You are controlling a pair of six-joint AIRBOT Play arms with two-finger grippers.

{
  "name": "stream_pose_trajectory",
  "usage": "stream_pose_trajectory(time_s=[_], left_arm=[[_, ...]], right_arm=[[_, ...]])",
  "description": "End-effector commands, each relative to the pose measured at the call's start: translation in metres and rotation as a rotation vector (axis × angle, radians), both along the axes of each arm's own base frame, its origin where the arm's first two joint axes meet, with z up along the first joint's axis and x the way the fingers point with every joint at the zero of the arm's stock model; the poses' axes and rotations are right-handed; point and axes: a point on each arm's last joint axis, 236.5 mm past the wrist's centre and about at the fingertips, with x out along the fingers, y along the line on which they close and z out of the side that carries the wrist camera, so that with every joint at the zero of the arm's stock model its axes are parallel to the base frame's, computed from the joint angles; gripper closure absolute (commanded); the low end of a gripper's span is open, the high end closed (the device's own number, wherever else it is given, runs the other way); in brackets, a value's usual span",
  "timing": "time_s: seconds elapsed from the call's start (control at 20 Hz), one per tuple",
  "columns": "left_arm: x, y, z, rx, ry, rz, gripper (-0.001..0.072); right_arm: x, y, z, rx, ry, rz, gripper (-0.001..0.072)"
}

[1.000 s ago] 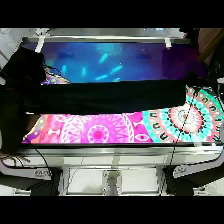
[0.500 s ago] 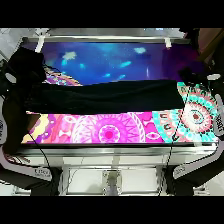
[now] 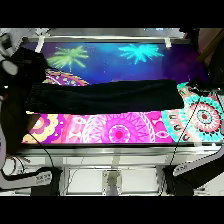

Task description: Fold the clothes and pants, and hang the long-sleeved shirts on hangers.

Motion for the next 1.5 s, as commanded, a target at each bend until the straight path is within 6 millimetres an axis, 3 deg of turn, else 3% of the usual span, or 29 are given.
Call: stream_pose_trajectory(time_s=[0.0,0.15,0.3,0.45,0.55,0.95,1.0,1.1,1.15,1.2,1.3,1.35,1.45], left_arm=[[-0.017,-0.126,0.005,0.176,-0.061,-0.355,0.0024],[-0.027,-0.194,-0.019,0.231,-0.059,-0.494,0.0026],[-0.034,-0.234,-0.054,0.202,-0.006,-0.543,0.0027],[-0.041,-0.255,-0.087,0.197,0.056,-0.576,0.0028],[-0.046,-0.267,-0.1,0.203,0.075,-0.602,0.0027],[-0.051,-0.28,-0.104,0.202,0.073,-0.625,0.0028],[-0.051,-0.28,-0.107,0.202,0.08,-0.626,0.0028],[-0.054,-0.288,-0.116,0.16,0.106,-0.625,0.0063],[-0.057,-0.294,-0.122,0.118,0.127,-0.622,0.0067],[-0.061,-0.303,-0.128,0.065,0.151,-0.617,0.0159],[-0.069,-0.321,-0.147,-0.018,0.205,-0.613,0.06],[-0.074,-0.331,-0.158,-0.041,0.228,-0.616,0.0682],[-0.088,-0.354,-0.18,-0.1,0.28,-0.625,0.0681]], right_arm=[[-0.012,0.001,-0.03,0.073,0.05,0.071,0.0235],[-0.001,0.008,-0.052,0.117,0.076,0.143,0.0235],[0.015,0.012,-0.061,0.129,0.081,0.206,0.0235],[0.025,0.009,-0.066,0.121,0.074,0.219,0.0236],[0.022,0.016,-0.075,0.148,0.097,0.241,0.0236],[0.013,0.062,-0.07,0.3,0.069,0.395,0.0258],[0.017,0.068,-0.065,0.32,0.049,0.397,0.0311],[0.029,0.086,-0.037,0.392,-0.047,0.436,0.0588],[0.035,0.092,-0.018,0.425,-0.1,0.455,0.0684],[0.042,0.099,0.005,0.46,-0.163,0.467,0.0681],[0.056,0.11,0.054,0.519,-0.293,0.469,0.0681],[0.06,0.119,0.074,0.532,-0.337,0.48,0.0682],[0.064,0.146,0.1,0.527,-0.352,0.509,0.0681]])
